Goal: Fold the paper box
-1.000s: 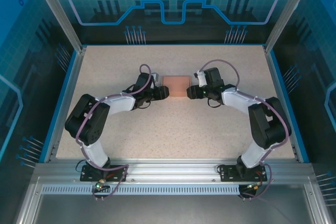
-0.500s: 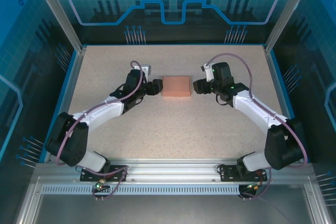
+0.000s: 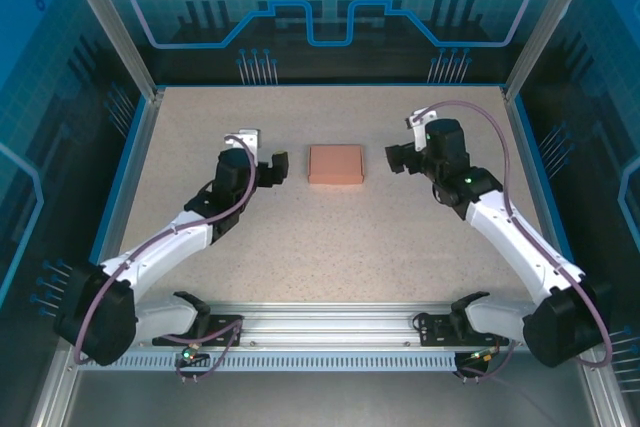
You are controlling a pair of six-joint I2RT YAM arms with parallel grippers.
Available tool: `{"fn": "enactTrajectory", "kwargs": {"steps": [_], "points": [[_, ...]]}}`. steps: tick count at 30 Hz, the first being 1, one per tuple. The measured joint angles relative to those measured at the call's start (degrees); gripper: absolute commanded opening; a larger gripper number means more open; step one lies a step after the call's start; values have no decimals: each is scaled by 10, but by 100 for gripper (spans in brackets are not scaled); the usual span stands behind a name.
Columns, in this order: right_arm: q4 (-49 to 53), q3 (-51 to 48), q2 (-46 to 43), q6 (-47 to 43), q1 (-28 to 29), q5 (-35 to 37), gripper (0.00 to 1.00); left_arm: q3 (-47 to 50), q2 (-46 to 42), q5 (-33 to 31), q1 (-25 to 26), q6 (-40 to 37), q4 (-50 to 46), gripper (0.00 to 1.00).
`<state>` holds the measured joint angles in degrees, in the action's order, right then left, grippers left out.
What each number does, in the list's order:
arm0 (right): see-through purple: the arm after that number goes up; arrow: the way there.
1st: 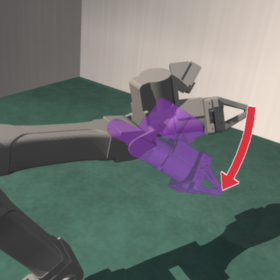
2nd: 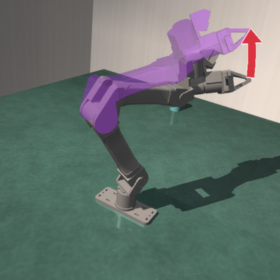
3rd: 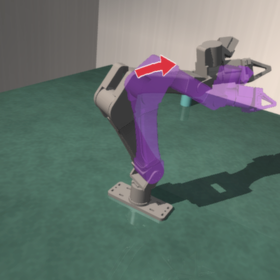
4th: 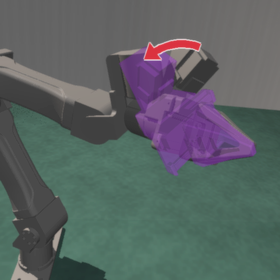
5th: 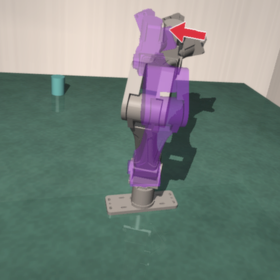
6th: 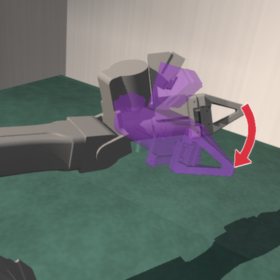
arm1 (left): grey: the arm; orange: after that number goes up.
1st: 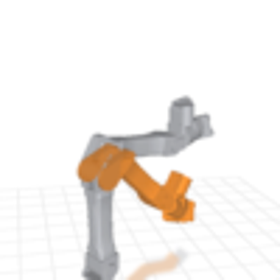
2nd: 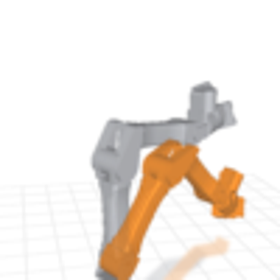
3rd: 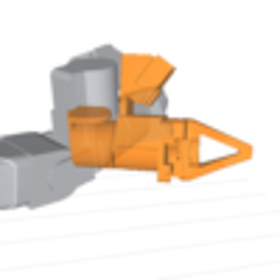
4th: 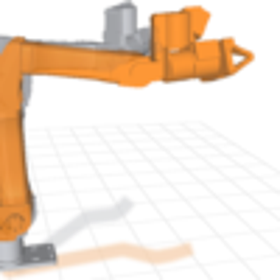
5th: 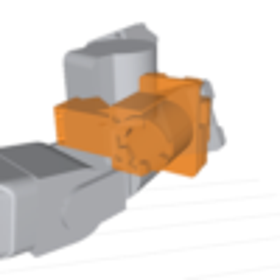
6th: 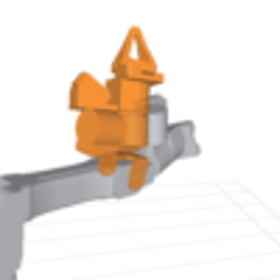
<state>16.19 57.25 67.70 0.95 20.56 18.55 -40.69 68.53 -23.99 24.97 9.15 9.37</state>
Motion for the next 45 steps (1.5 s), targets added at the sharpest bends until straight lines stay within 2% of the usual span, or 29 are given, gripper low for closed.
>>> {"fn": "enactTrajectory", "kwargs": {"steps": [9, 16, 27, 37, 45], "points": [[-9, -56, -30, 0, -20, 40, 100, 45, -35, -80, 0, -38, 25, 99], [-41, -124, -40, 1, -43, 51, 100, 88, -36, -103, -11, -72, 73, 99], [-125, -196, -18, 0, -89, 41, 100, 144, 7, -96, -60, -124, 176, 99], [-212, -260, -7, -24, -95, 38, 100, 180, 115, -60, -91, -152, 288, 99], [-278, -275, 10, -25, -99, 40, 100, 183, 148, -19, -118, -169, 359, 99]]}}
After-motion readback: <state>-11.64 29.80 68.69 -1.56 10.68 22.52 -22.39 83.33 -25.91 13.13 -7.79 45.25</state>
